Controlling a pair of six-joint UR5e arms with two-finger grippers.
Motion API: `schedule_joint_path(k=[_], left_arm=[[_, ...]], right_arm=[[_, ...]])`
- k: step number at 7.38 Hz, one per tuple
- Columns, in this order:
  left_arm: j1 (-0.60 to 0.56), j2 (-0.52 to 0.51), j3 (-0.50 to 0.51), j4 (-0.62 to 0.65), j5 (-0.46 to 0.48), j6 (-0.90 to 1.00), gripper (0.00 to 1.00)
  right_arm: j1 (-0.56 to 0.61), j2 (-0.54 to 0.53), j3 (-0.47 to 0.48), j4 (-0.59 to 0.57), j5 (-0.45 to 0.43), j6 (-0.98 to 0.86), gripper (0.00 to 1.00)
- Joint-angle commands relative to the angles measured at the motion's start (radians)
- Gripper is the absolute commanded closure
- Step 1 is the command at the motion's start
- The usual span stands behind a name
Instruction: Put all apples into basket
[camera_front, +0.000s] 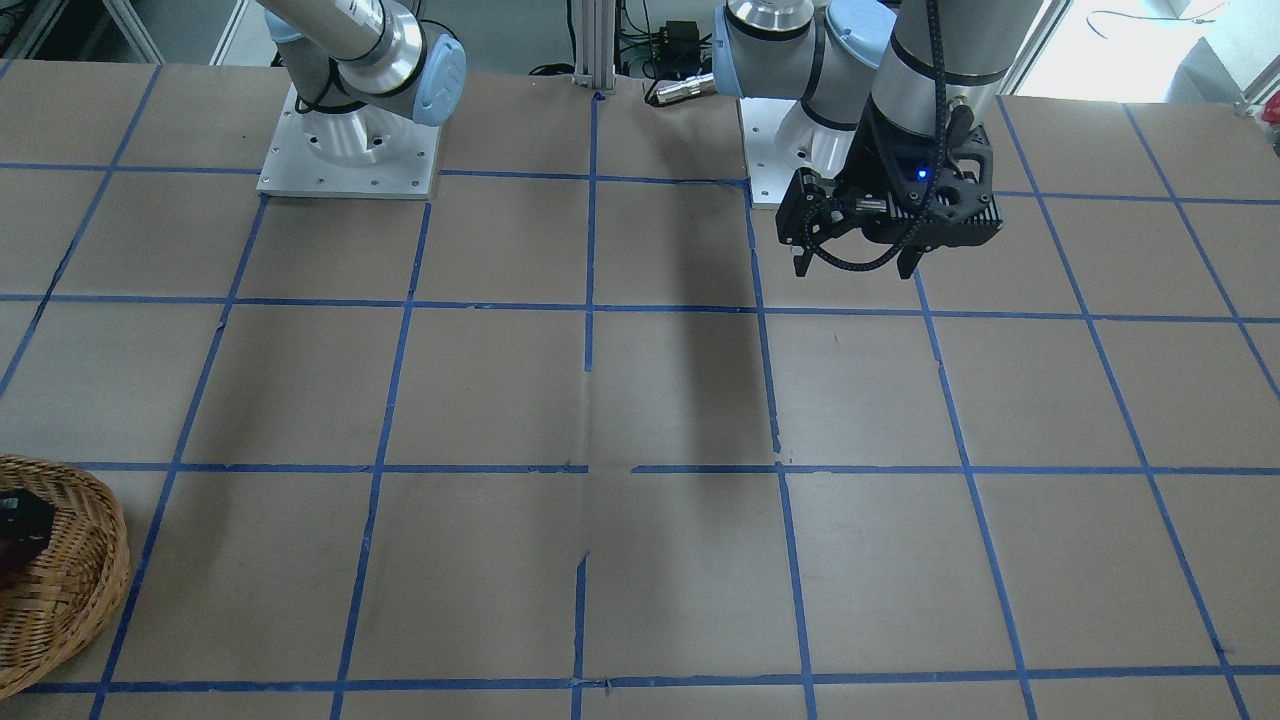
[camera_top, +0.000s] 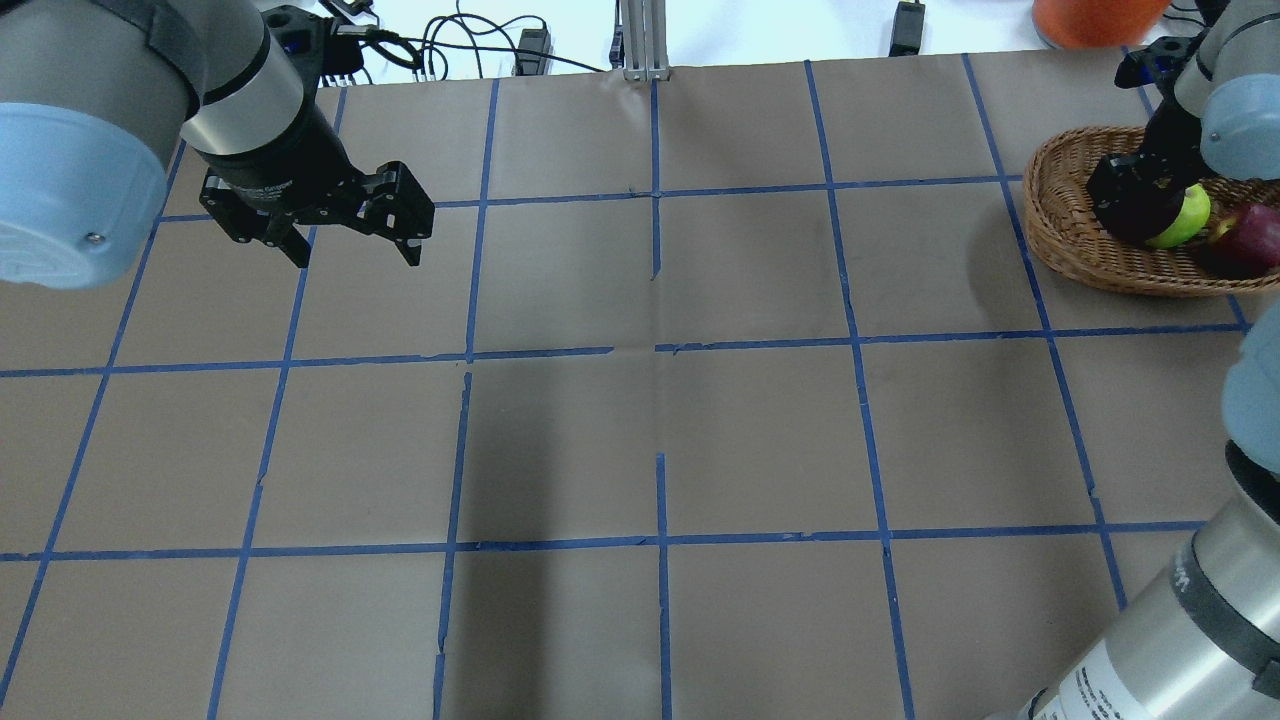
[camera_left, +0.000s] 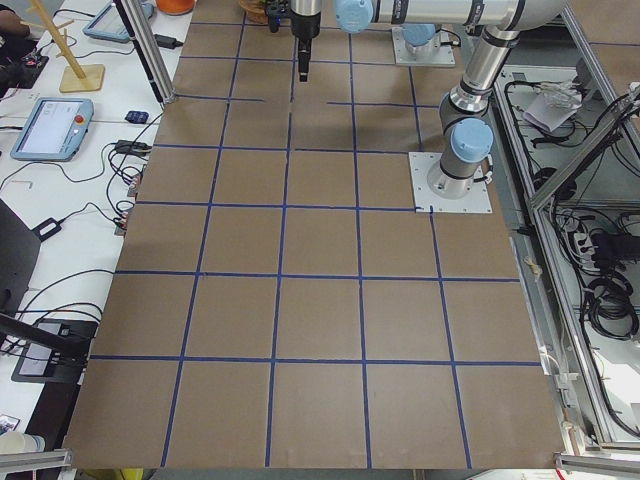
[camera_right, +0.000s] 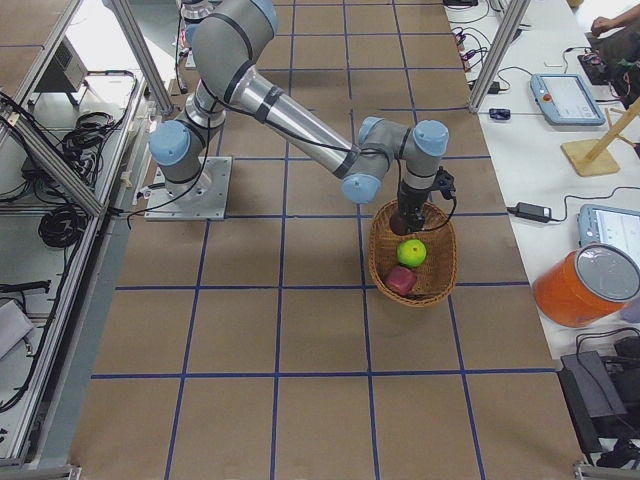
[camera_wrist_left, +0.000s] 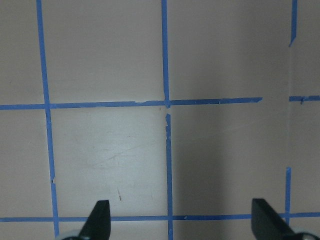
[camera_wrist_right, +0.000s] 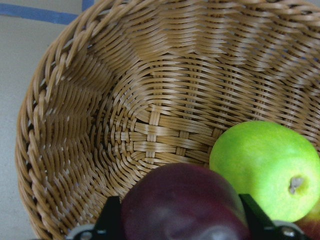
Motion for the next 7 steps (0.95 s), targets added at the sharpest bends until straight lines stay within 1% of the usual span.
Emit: schedule_joint_path(k=[1, 2, 3, 4, 5, 6, 7], left_arm=[[0.002, 0.0, 0.0, 0.002, -0.002, 0.002, 0.0], [0.0, 0.0, 0.0, 0.002, -0.002, 0.002, 0.0], [0.0, 0.0, 0.0, 0.002, -0.002, 0.002, 0.0], [0.0, 0.0, -0.003, 0.002, -0.002, 0.0, 0.0], [0.0, 0.003, -0.006, 0.002, -0.003, 0.0, 0.0], [0.0, 0.006, -0.011, 0.002, -0.002, 0.0, 0.0], [0.002, 0.006, -0.011, 0.002, -0.002, 0.0, 0.0]], right_arm=[[0.008, -0.022, -0.027, 0.013, 0.009, 0.01, 0.0], [0.054, -0.05, -0.05, 0.063, 0.009, 0.035, 0.0], [0.127, -0.102, -0.076, 0.17, 0.007, 0.166, 0.0], [0.22, -0.164, -0.084, 0.295, 0.031, 0.301, 0.0], [0.315, -0.217, -0.081, 0.351, 0.092, 0.386, 0.0], [0.424, -0.283, -0.075, 0.45, 0.102, 0.524, 0.0], [0.565, -0.344, -0.057, 0.494, 0.107, 0.61, 0.0]])
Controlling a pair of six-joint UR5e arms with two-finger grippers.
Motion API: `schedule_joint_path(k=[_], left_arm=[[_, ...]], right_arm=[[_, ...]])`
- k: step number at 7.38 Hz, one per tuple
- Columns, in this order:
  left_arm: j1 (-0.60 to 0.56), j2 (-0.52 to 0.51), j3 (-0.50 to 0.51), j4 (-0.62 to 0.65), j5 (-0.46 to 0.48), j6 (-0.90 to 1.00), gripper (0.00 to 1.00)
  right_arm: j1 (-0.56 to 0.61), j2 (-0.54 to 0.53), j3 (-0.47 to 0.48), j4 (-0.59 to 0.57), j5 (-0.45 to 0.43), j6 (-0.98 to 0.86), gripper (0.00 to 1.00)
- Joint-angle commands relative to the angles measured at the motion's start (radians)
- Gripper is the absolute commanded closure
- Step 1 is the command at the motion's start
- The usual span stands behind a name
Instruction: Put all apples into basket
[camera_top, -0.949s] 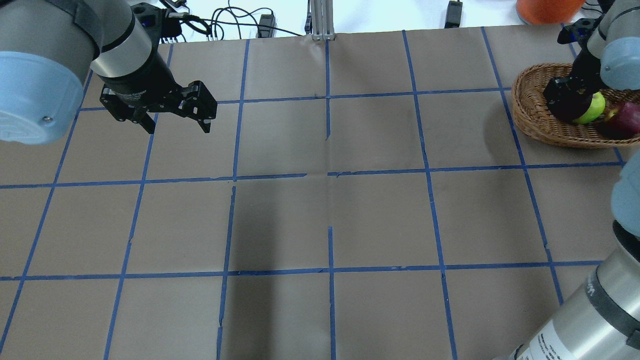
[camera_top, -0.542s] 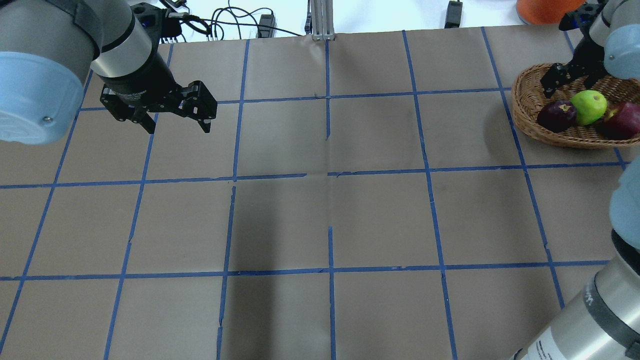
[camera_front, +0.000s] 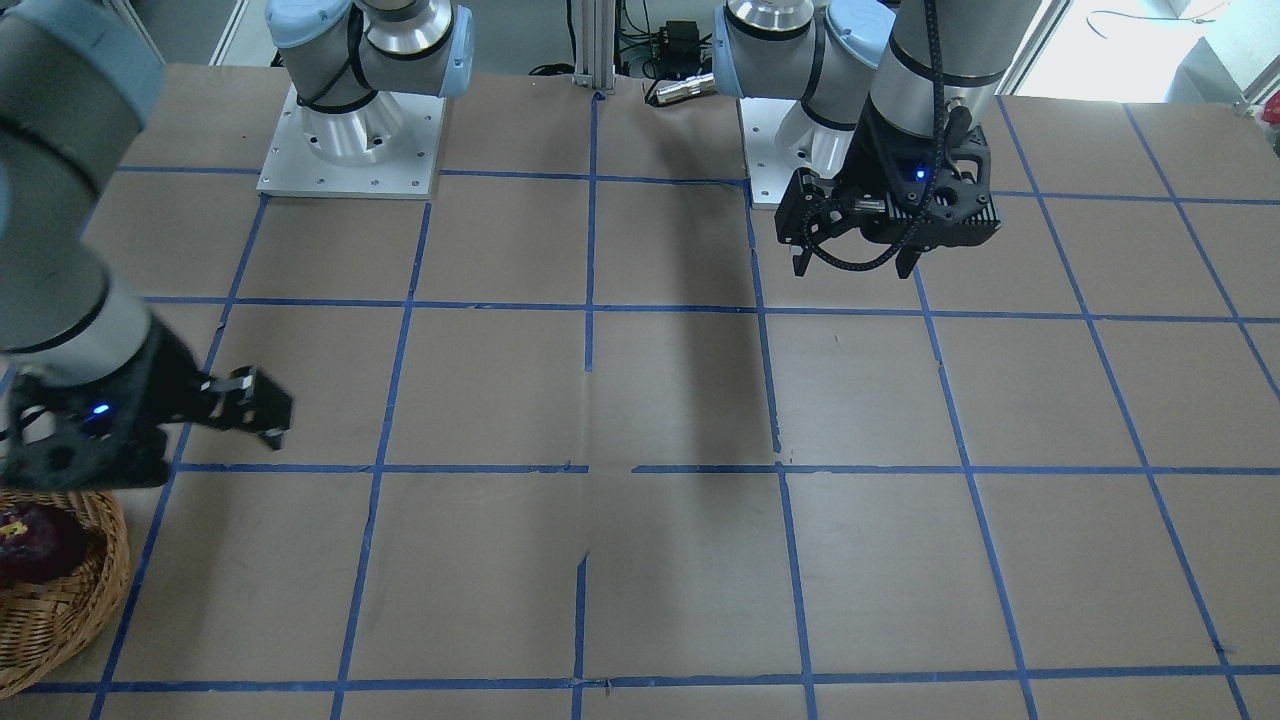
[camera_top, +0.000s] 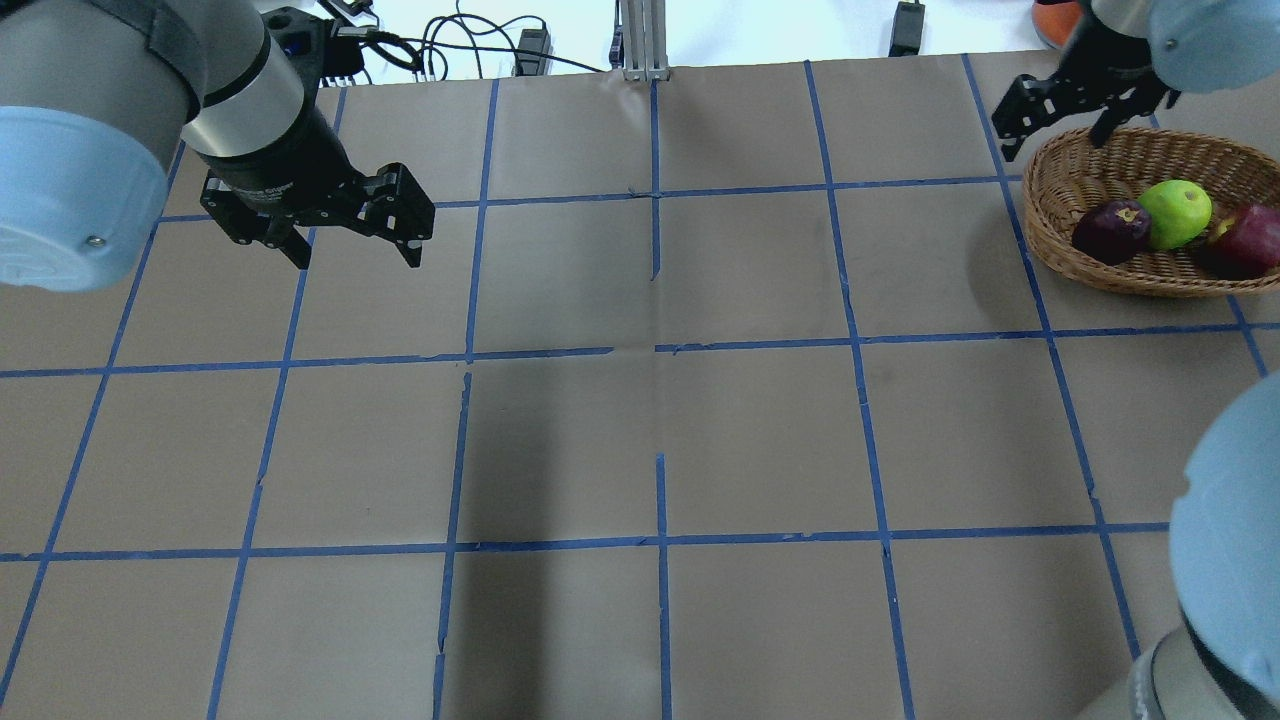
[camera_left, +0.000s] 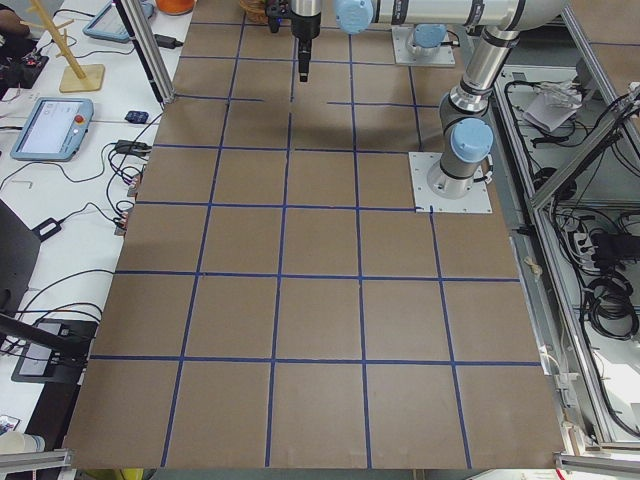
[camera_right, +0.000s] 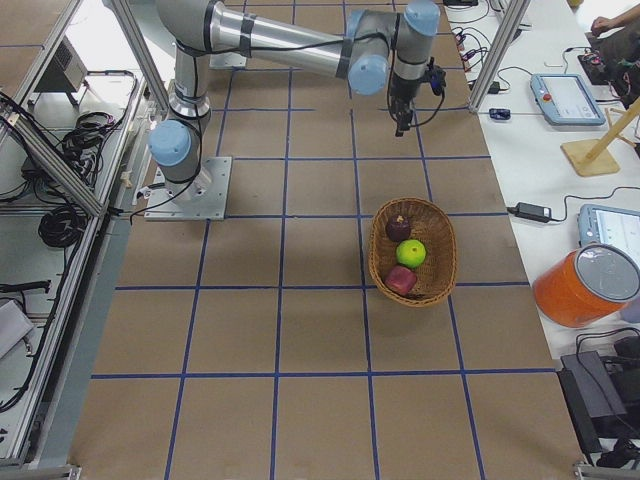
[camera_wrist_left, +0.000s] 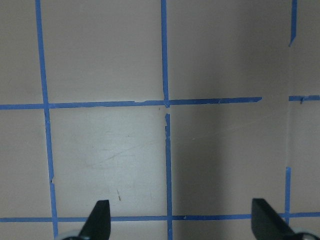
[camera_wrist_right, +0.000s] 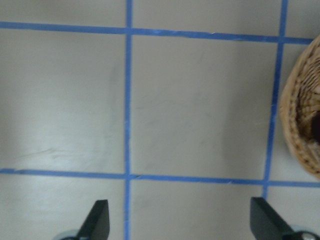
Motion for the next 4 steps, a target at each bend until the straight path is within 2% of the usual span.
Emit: schedule_joint_path(k=[1, 4], left_arm=[[0.001, 0.003, -0.004, 0.0, 0.0, 0.0, 0.0], [0.001, 0.003, -0.004, 0.0, -0.001, 0.0, 0.0]], right_arm=[[0.25, -0.113, 0.031, 0.081, 0.011, 0.202, 0.0], [0.149, -0.139, 0.065, 0.094, 0.008, 0.168, 0.0]])
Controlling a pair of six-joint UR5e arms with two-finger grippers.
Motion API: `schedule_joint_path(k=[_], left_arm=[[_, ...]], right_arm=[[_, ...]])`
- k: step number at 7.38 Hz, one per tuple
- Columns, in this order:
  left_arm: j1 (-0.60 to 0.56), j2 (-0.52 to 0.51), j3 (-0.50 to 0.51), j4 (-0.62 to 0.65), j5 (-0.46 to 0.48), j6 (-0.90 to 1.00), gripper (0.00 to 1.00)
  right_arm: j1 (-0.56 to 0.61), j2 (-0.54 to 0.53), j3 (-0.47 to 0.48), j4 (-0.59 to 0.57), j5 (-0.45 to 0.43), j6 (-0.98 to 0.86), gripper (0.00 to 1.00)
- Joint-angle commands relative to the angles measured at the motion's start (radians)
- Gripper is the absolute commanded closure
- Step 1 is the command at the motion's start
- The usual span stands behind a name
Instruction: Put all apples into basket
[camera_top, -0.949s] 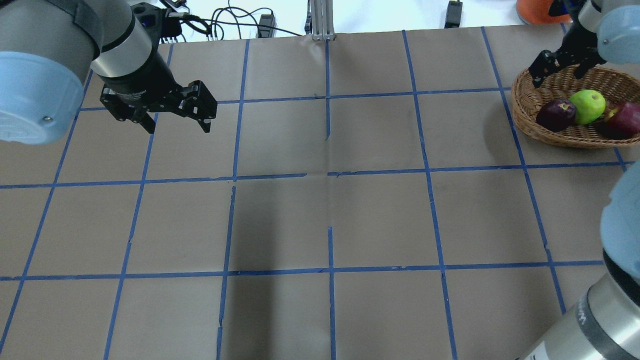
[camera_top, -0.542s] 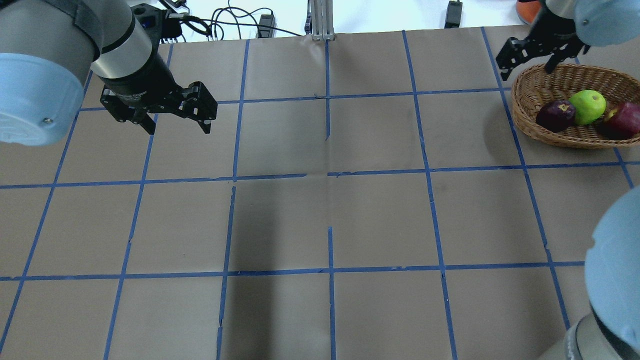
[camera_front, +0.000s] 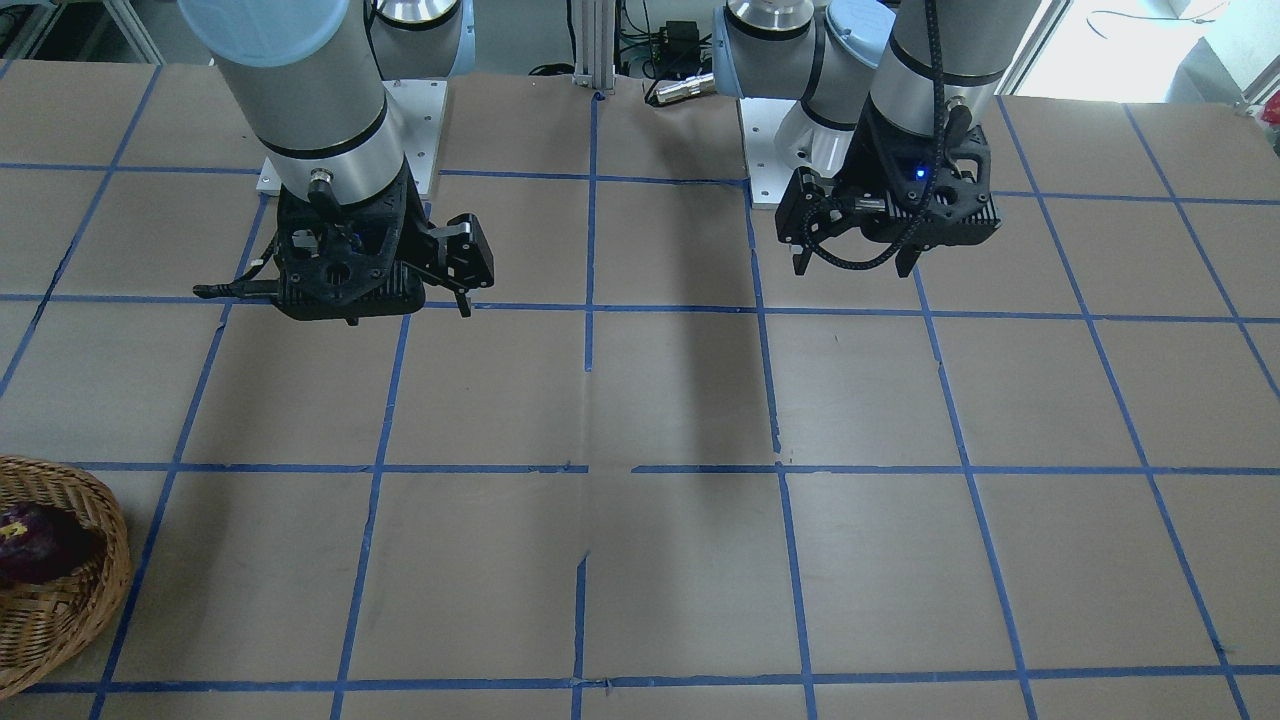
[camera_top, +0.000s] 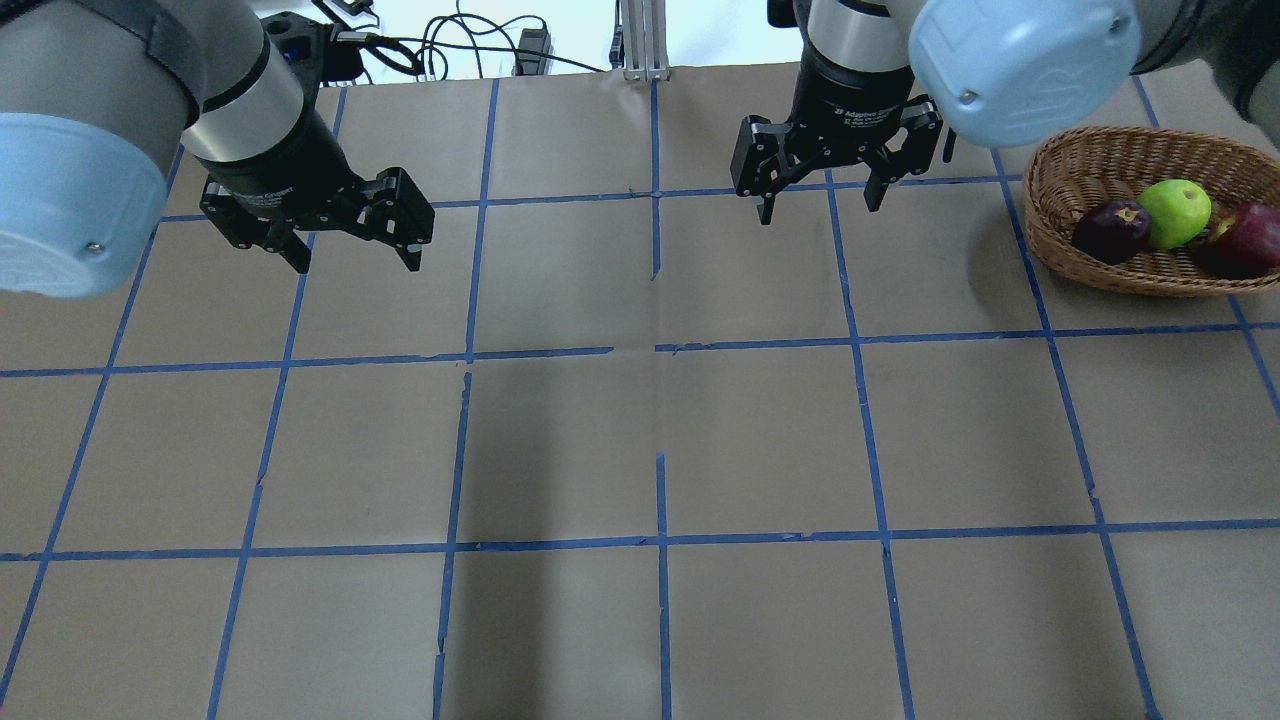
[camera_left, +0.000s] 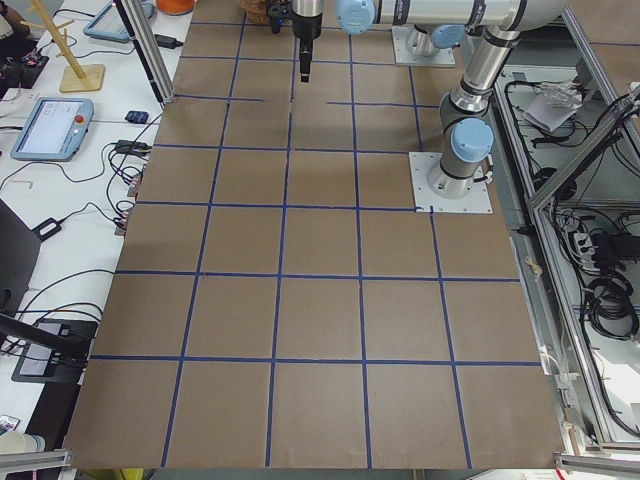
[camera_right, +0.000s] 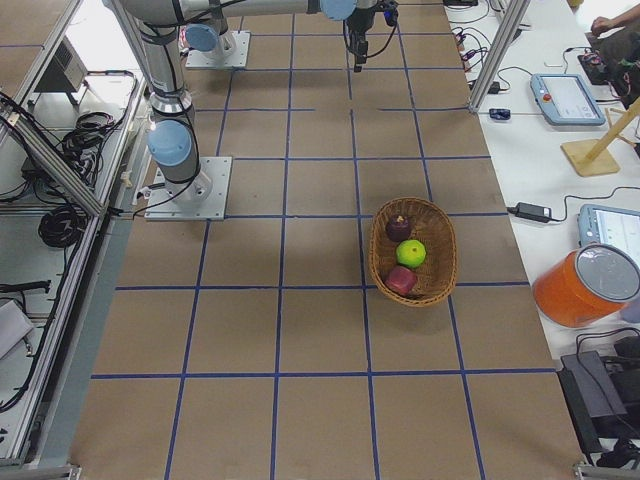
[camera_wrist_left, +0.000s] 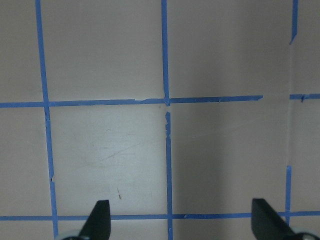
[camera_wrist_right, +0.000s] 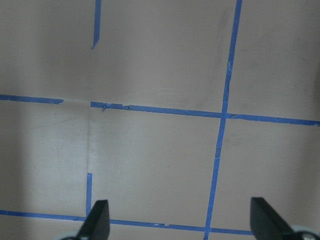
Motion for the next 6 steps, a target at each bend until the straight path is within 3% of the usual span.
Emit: schedule_joint_path(k=[1, 6], left_arm=[[0.0, 0.0, 0.0, 0.0, 0.0, 0.0, 0.0], [0.002, -0.001, 0.003, 0.002, 0.0, 0.002, 0.0]], right_arm=[[-0.045, -0.031, 0.02, 0.038, -0.001, 0.001, 0.0], [-0.154, -0.071, 0.045, 0.077, -0.021, 0.005, 0.0]])
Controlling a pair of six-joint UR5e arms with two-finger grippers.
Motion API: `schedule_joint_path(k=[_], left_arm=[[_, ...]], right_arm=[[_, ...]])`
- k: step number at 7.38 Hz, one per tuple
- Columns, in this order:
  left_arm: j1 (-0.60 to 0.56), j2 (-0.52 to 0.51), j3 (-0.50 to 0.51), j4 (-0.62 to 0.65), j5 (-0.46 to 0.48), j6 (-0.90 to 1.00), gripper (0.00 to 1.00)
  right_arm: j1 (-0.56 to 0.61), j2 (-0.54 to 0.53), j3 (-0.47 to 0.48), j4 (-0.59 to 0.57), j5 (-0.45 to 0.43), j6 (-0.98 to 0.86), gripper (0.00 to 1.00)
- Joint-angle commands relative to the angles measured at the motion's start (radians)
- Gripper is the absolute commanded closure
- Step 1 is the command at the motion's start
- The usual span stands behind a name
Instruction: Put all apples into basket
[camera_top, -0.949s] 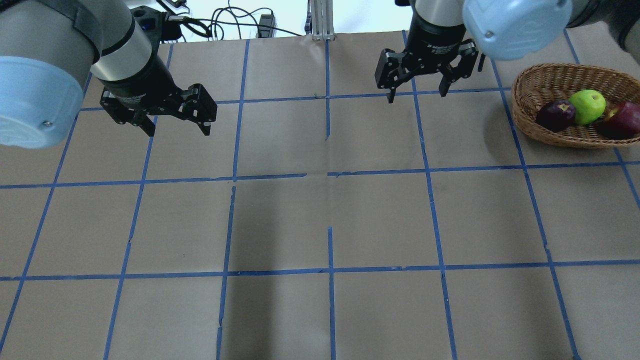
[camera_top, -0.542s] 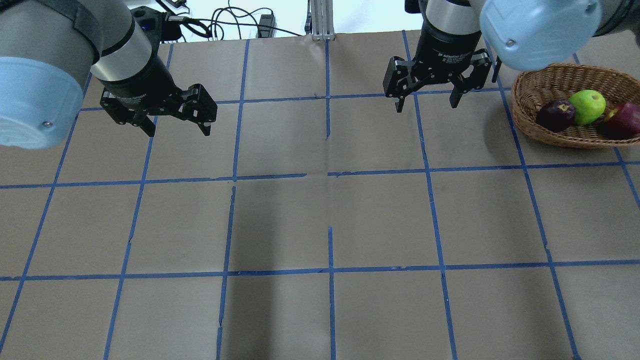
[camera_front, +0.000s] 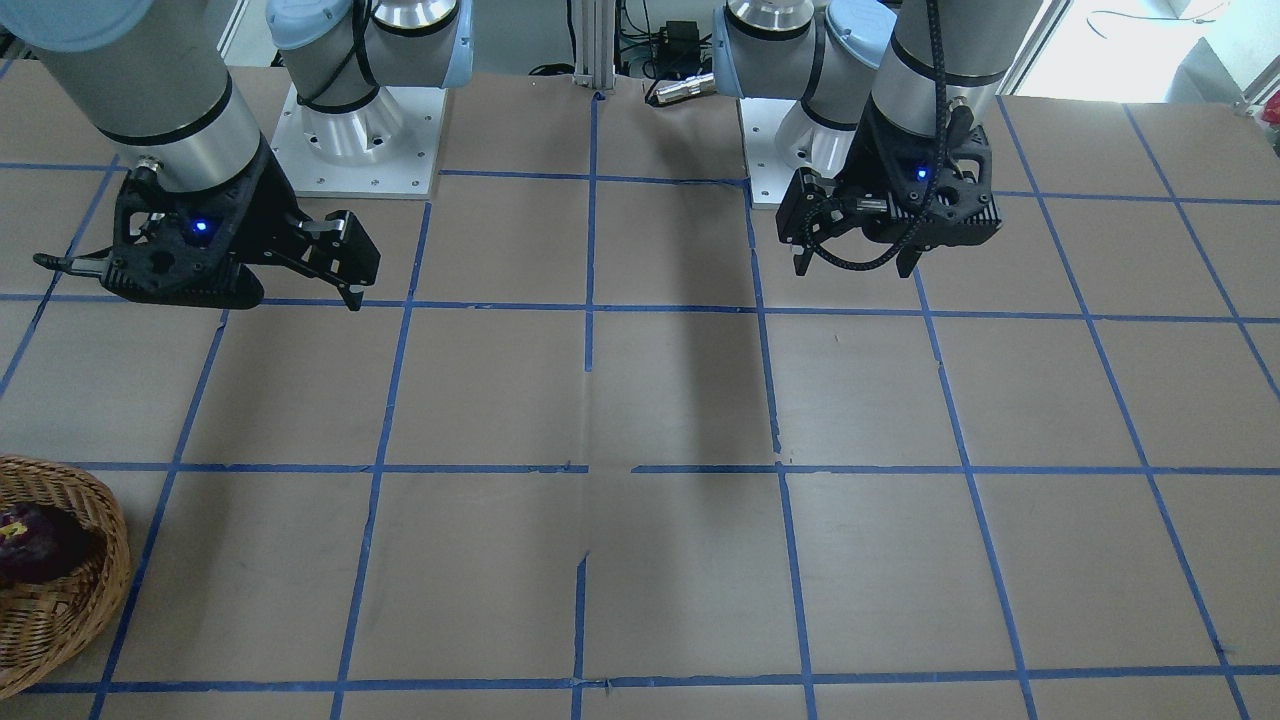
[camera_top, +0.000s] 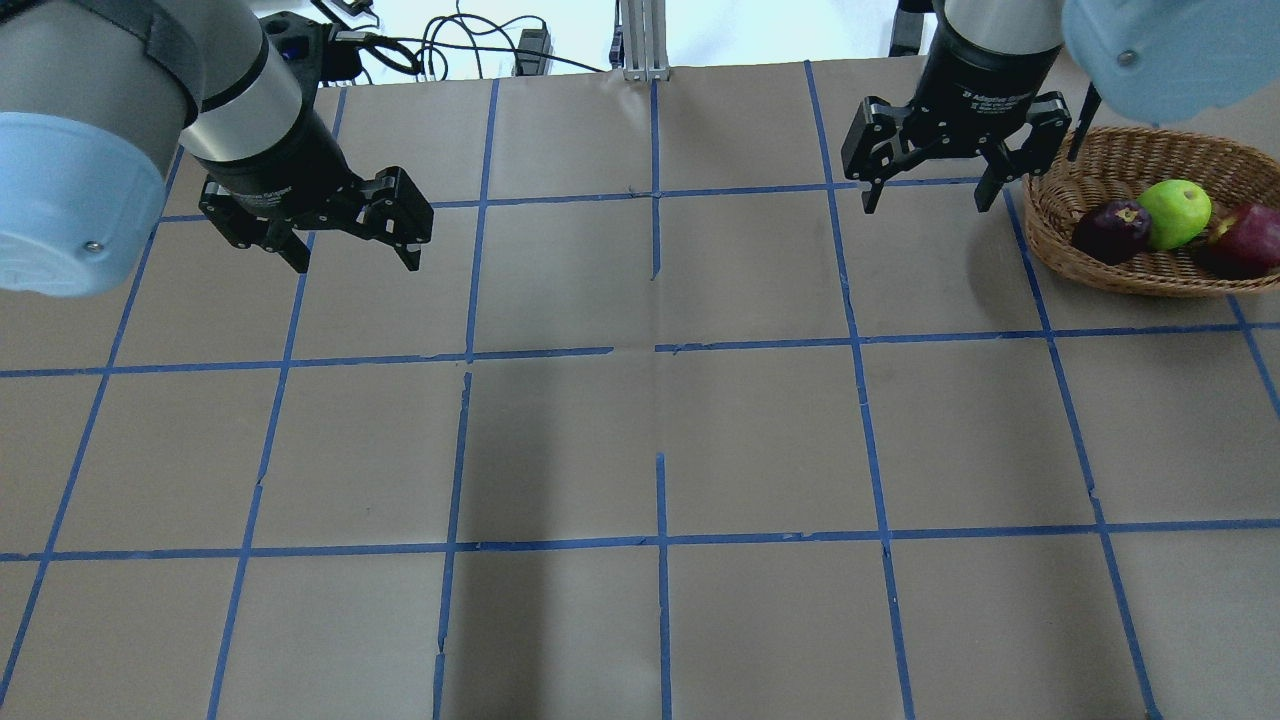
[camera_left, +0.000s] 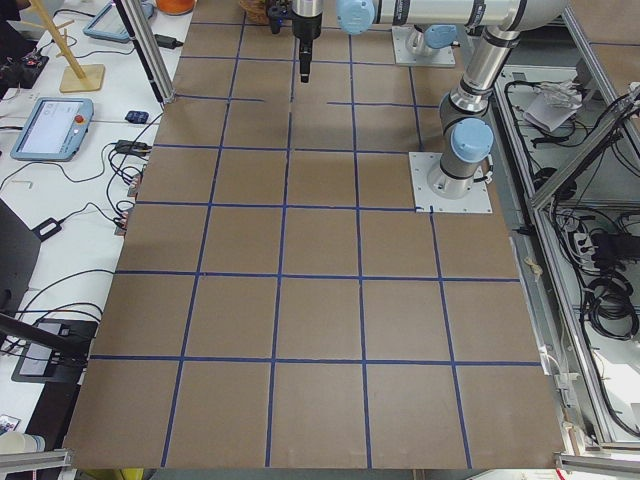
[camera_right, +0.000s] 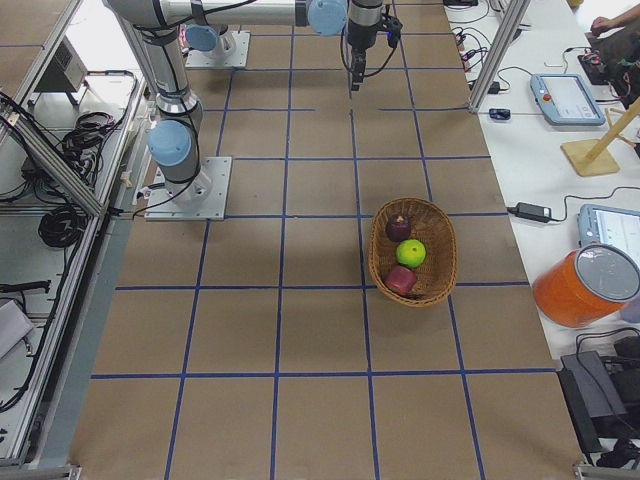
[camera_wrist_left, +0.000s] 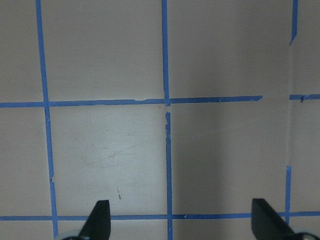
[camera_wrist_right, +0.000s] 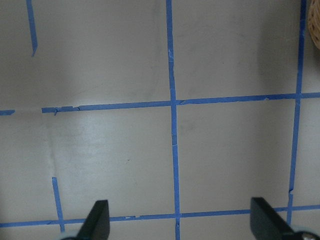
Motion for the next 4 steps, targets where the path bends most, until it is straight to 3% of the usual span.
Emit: schedule_joint_path(k=[1, 4], left_arm=[[0.0, 0.0, 0.001, 0.0, 0.0, 0.0, 0.0], [0.0, 0.0, 0.001, 0.0, 0.0, 0.0, 0.0]], right_arm=[[-0.012, -0.012, 0.015, 0.014, 0.0, 0.003, 0.0], [-0.009, -0.012, 0.04, 0.008, 0.0, 0.002, 0.0]])
